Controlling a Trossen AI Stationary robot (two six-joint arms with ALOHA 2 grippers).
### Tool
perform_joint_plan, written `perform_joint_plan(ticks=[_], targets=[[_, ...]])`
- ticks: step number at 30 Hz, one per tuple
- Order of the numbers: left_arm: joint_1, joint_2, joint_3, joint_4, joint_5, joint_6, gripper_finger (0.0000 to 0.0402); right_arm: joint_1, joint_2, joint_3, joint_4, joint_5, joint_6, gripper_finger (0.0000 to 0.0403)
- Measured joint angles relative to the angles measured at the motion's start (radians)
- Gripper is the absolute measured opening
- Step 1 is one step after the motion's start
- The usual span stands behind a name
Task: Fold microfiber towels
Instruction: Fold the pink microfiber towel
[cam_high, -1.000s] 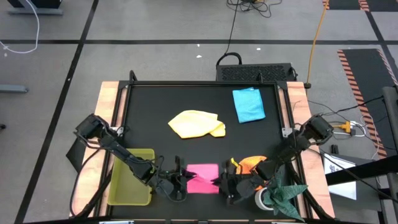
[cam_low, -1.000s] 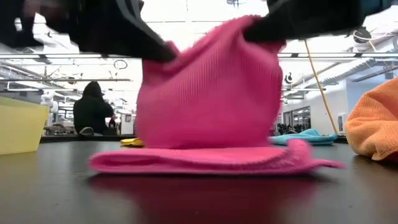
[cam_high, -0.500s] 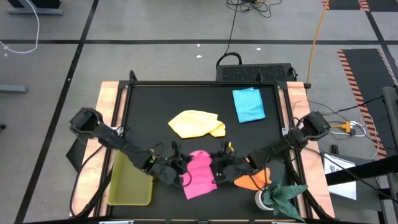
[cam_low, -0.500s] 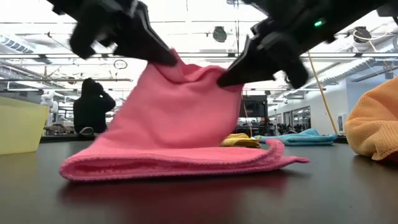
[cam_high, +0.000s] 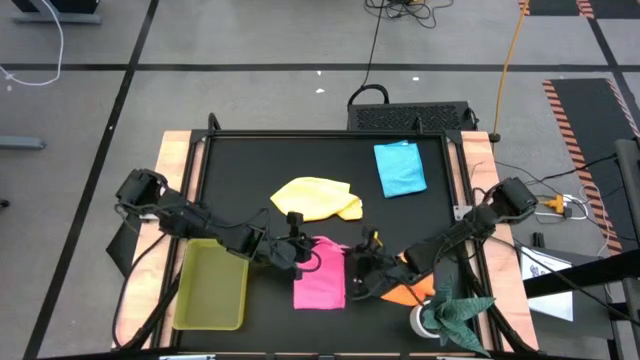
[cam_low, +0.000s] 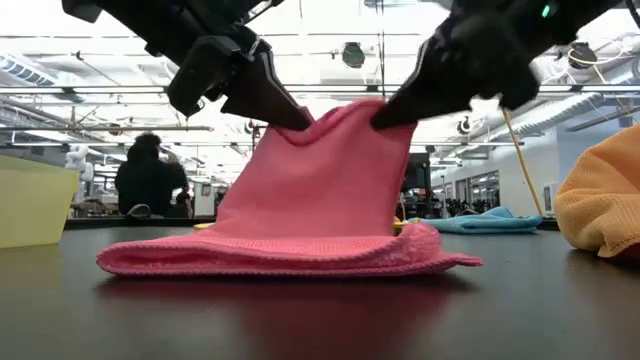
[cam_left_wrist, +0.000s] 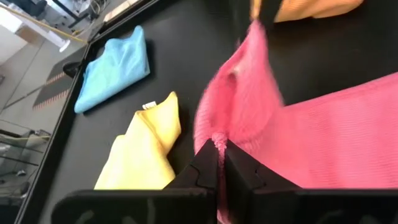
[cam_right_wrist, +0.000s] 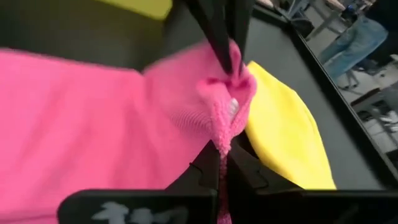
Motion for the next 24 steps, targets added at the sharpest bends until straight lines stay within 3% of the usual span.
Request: perform_joint_plan(ticks=[5,11,18,24], targets=[[0.011,0.000,0.000,0.001,0.007,0.007,0.0005,-0.009,-0.031,0.000,-0.004,-0.013,0.045,0.0000],[0.029,0.000,-0.034,0.048,0.008,0.006,0.0022,-0.105,-0.013,-0.012,-0.031,-0.116,0.088,0.0000],[0.083,-0.008,-0.157,0.186,0.132,-0.025,0.0029,-0.150,-0.013,-0.031,-0.032,-0.173,0.116,0.0000],[0.086,-0.009,-0.163,0.191,0.200,-0.039,0.0086,-0.155,-0.013,-0.036,-0.031,-0.214,0.122,0.0000]])
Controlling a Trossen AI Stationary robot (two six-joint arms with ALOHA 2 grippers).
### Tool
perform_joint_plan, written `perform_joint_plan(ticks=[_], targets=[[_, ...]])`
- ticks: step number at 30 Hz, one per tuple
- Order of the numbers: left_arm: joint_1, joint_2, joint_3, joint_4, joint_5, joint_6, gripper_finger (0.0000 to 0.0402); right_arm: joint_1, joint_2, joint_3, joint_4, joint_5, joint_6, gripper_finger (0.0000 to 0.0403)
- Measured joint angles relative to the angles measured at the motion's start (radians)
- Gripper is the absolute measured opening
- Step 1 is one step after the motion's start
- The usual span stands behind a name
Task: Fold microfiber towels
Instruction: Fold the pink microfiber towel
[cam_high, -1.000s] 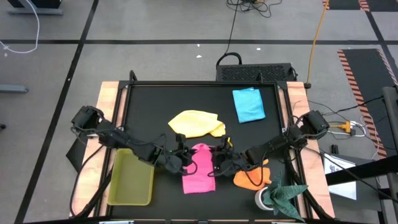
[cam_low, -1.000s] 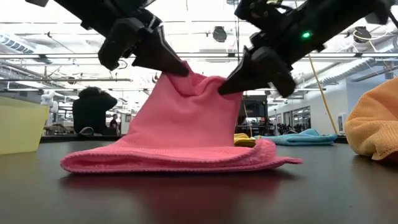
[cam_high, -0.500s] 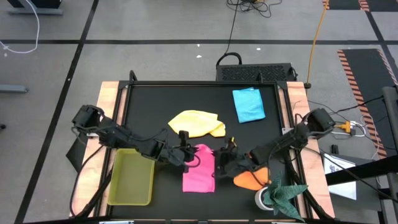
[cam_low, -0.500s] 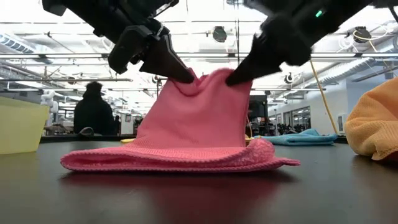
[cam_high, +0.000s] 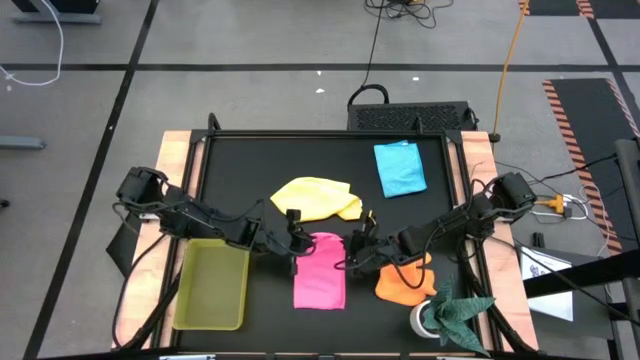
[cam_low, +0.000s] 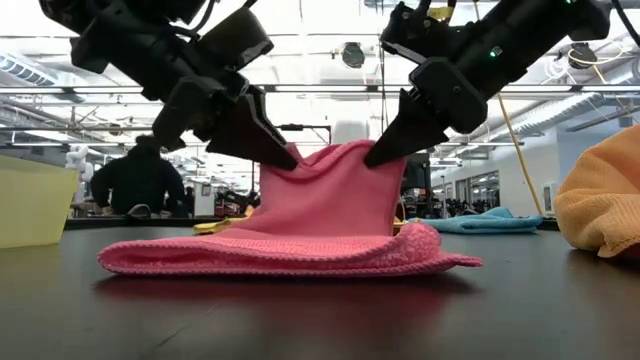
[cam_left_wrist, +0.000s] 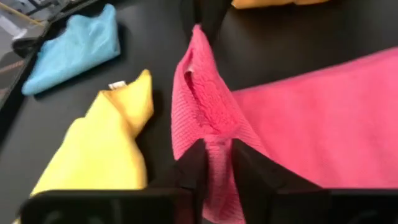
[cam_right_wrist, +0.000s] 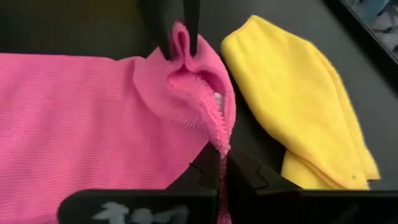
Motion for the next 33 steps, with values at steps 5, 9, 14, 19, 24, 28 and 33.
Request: perform_joint_plan(ticks=[5,9,14,19,24,28,33], targets=[[-0.013,-0.022,0.002,-0.018,0.017,0.019,0.0161,0.000,0.000,0.000,0.000,-0.032,0.000,0.0000],[-0.021,-0.044,-0.001,-0.069,0.031,0.020,0.0207,0.000,0.000,0.000,0.000,-0.032,-0.006,0.0000],[-0.034,-0.043,0.000,-0.077,0.000,0.070,0.0224,0.000,0.000,0.000,0.000,-0.032,-0.008,0.0000],[-0.046,-0.043,0.000,-0.075,-0.043,0.089,0.0198,0.000,0.000,0.000,0.000,-0.032,-0.008,0.0000],[-0.040,-0.039,0.000,-0.067,-0.050,0.085,0.0147,0.000,0.000,0.000,0.000,-0.032,-0.008,0.0000],[-0.034,-0.036,0.001,-0.053,-0.058,0.079,0.0114,0.001,0.000,0.000,0.000,-0.032,-0.008,0.0001],[-0.046,-0.036,0.001,-0.024,-0.076,0.057,0.0075,0.001,0.000,0.000,-0.005,-0.032,-0.008,0.0008]])
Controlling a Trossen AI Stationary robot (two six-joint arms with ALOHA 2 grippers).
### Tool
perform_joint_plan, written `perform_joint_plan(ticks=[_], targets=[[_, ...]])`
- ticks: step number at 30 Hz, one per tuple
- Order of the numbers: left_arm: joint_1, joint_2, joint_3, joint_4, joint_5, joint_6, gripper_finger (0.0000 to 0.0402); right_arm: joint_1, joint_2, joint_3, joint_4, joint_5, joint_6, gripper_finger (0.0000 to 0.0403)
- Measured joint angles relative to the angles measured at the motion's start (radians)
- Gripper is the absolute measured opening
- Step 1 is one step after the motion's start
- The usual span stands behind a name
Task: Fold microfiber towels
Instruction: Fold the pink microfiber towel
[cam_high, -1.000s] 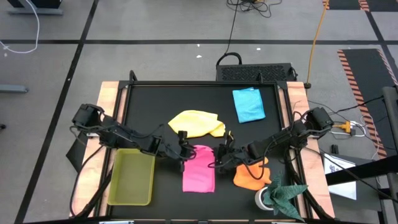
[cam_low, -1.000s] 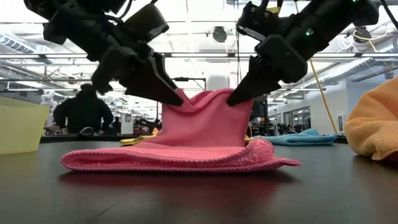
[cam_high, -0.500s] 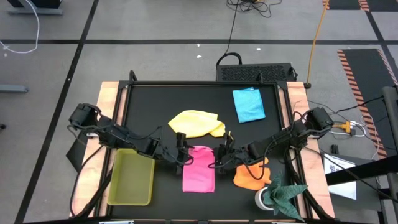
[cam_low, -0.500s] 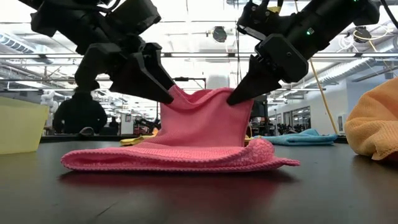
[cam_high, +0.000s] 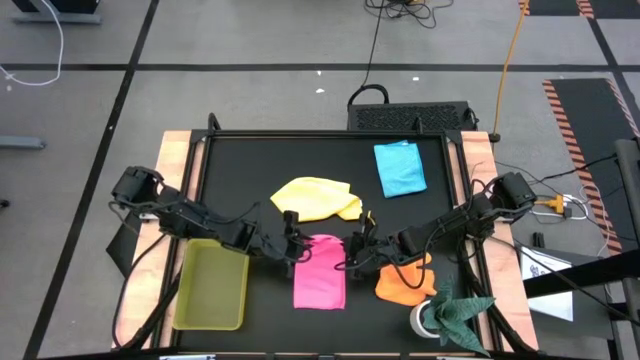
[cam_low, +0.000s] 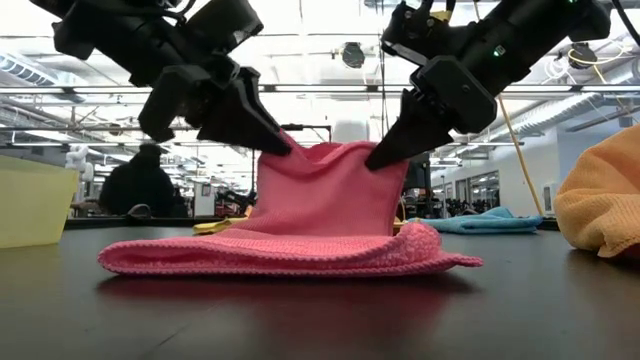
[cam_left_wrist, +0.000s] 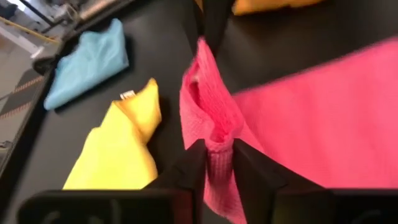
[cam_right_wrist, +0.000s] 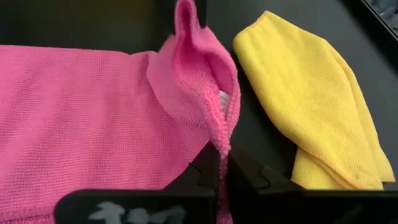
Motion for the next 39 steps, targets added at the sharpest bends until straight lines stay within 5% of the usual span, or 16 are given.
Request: perform_joint_plan(ticks=[5,11,22,26,33,39], targets=[[-0.042,0.000,0.000,0.028,-0.053,-0.021,0.0014,0.000,0.000,0.000,-0.033,-0.028,-0.010,0.0010],[-0.109,0.000,0.000,0.060,-0.195,-0.038,0.0009,0.002,-0.001,-0.013,-0.042,-0.051,-0.056,0.0024],[-0.138,0.000,0.000,0.061,-0.235,-0.039,0.0005,-0.001,-0.028,-0.076,-0.030,-0.049,-0.009,0.0192],[-0.139,0.000,0.000,0.063,-0.235,-0.040,0.0012,-0.022,-0.023,-0.155,0.142,-0.049,-0.021,0.0223],[-0.138,0.000,0.000,0.064,-0.235,-0.040,0.0005,-0.022,-0.022,-0.308,0.573,-0.053,-0.087,0.0163],[-0.139,0.000,0.000,0.064,-0.256,-0.042,0.0017,-0.033,-0.022,-0.337,0.594,-0.100,-0.053,0.0044]])
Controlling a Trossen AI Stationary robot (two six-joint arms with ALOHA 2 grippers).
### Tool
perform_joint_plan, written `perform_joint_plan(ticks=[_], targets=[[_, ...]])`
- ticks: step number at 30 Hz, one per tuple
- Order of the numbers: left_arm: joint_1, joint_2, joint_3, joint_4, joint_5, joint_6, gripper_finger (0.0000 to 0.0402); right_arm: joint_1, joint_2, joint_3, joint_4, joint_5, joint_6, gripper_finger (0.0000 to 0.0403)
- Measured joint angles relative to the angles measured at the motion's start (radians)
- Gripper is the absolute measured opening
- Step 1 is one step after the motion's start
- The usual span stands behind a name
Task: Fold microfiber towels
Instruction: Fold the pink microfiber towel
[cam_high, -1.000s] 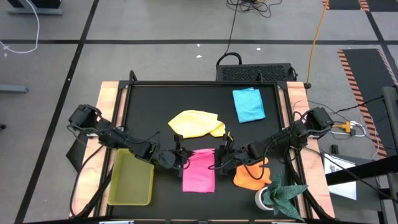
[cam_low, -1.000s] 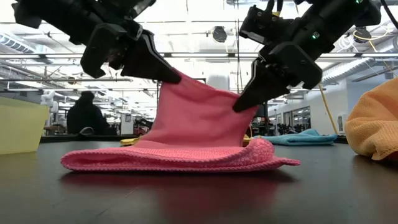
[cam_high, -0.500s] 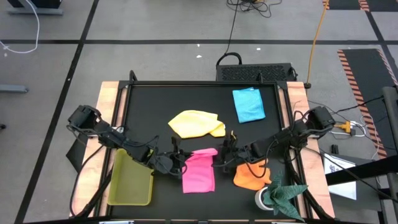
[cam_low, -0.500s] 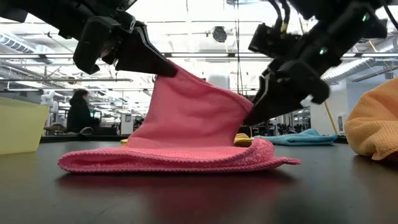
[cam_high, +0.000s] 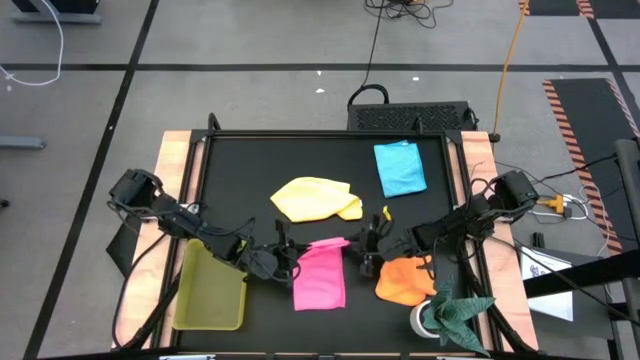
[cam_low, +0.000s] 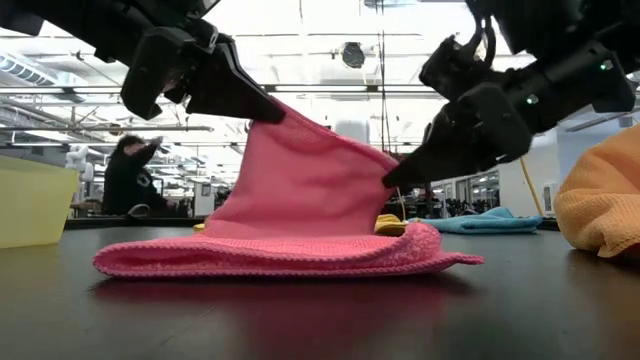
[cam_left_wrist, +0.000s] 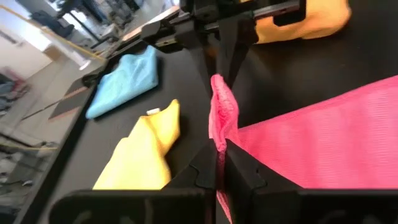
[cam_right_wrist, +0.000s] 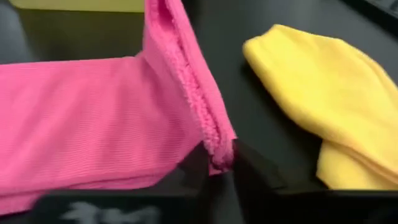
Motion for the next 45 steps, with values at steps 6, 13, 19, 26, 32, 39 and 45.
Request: perform_joint_plan(ticks=[6,13,19,26,32,39,45], targets=[[-0.018,-0.002,0.000,0.030,-0.084,-0.023,0.0008,0.021,-0.033,0.000,0.083,0.037,-0.056,0.0012],[-0.078,-0.042,-0.001,0.057,-0.118,-0.125,0.0008,0.119,-0.197,0.000,0.037,0.047,0.002,0.0005],[-0.102,-0.083,0.002,0.058,-0.144,-0.207,0.0015,0.129,-0.289,0.002,-0.066,0.029,0.094,0.0003],[0.018,-0.070,-0.036,0.044,-0.161,-0.196,0.0006,0.011,-0.245,0.002,-0.132,0.083,0.100,0.0001],[0.138,-0.070,-0.153,0.185,-0.115,-0.179,0.0014,-0.092,-0.151,0.002,-0.096,0.082,0.038,0.0001],[0.140,-0.070,-0.249,0.343,0.087,-0.150,0.0012,-0.050,-0.126,0.001,-0.077,0.021,-0.021,0.0001],[0.065,-0.070,-0.259,0.317,0.224,-0.160,0.0005,0.026,-0.126,0.001,-0.057,-0.079,-0.003,0.0000]])
